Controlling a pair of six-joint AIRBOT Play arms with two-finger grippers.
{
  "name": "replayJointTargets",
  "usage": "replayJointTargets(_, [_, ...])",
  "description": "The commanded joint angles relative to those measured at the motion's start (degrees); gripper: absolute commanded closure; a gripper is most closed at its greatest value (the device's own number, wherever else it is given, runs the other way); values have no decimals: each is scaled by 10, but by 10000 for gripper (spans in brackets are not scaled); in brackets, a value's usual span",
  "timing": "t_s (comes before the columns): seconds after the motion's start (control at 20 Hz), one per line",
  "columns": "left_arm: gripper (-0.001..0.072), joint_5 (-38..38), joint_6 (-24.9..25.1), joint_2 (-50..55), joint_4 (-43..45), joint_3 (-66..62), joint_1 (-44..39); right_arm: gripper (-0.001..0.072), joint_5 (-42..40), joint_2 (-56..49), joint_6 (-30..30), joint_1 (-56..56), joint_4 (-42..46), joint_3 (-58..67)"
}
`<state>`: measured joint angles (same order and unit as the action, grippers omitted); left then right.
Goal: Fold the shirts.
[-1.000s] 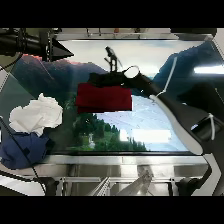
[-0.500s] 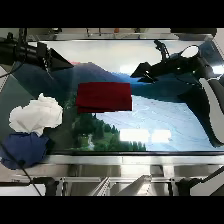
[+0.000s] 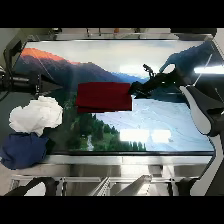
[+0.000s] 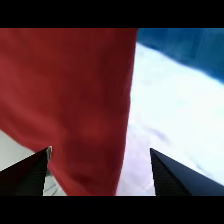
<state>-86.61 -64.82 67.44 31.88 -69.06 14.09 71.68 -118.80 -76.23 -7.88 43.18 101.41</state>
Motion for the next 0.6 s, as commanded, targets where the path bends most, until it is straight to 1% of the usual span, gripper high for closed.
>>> replayJointTargets(0.0, [698,20,3,-55,16,63,38,4,-48,-23,-1,-29,-4,0])
replayJointTargets(0.15, [691,23,5,-78,16,89,70,17,-75,-23,4,-33,-55,0])
replayJointTargets(0.2, [691,21,5,-82,16,90,77,153,-79,-23,15,-33,-75,0])
replayJointTargets(0.25, [691,21,5,-84,14,89,84,491,-78,-23,30,-33,-97,0])
replayJointTargets(0.3, [691,22,5,-85,16,89,87,625,-78,-23,38,-33,-117,0])
replayJointTargets(0.35, [691,20,5,-85,15,89,89,629,-78,-22,44,-33,-137,0])
replayJointTargets(0.4, [691,18,5,-85,16,90,89,694,-77,-20,44,-33,-147,0])
replayJointTargets(0.55, [691,16,5,-85,16,90,88,695,-68,11,38,-26,-147,0])
